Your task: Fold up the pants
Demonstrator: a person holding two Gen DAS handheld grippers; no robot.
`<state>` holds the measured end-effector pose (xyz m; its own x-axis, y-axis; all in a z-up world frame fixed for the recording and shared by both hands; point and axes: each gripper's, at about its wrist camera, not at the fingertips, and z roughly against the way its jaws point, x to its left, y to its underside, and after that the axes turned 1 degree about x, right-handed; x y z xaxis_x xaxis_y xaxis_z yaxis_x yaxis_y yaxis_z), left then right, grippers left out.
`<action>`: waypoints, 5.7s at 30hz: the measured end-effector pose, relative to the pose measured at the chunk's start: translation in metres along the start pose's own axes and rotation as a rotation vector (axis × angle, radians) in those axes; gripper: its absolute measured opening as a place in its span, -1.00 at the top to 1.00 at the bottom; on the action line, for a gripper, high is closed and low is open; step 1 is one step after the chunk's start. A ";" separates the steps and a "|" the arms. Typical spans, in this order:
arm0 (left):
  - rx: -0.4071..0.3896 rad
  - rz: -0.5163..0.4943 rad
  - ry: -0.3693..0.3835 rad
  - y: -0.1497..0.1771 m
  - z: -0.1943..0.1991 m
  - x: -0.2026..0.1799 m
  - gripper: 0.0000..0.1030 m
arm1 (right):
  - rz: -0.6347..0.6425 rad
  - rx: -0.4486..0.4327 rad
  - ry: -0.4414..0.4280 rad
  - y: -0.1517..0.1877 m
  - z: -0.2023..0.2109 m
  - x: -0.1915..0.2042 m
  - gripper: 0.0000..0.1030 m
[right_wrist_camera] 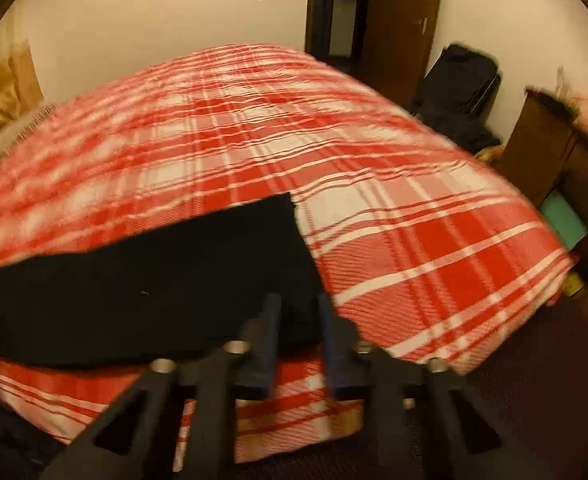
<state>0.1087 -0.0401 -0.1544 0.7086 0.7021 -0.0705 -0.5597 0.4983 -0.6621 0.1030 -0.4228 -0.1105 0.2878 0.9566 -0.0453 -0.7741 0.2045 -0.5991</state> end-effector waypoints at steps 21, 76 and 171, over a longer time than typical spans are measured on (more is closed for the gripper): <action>0.053 0.022 -0.069 -0.004 -0.010 0.002 -0.67 | -0.128 -0.048 -0.059 -0.006 0.006 -0.028 -0.16; 0.010 0.113 -0.107 -0.017 0.002 0.023 -0.71 | -0.103 -0.085 -0.338 -0.029 0.005 0.030 0.65; 0.058 0.405 0.333 -0.097 -0.048 -0.044 0.79 | -0.151 -0.110 -0.587 0.018 -0.031 0.090 -0.04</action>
<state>0.1527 -0.1435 -0.1224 0.5239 0.6489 -0.5518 -0.8329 0.2547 -0.4913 0.1329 -0.3391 -0.1498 0.0071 0.8795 0.4759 -0.6774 0.3543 -0.6447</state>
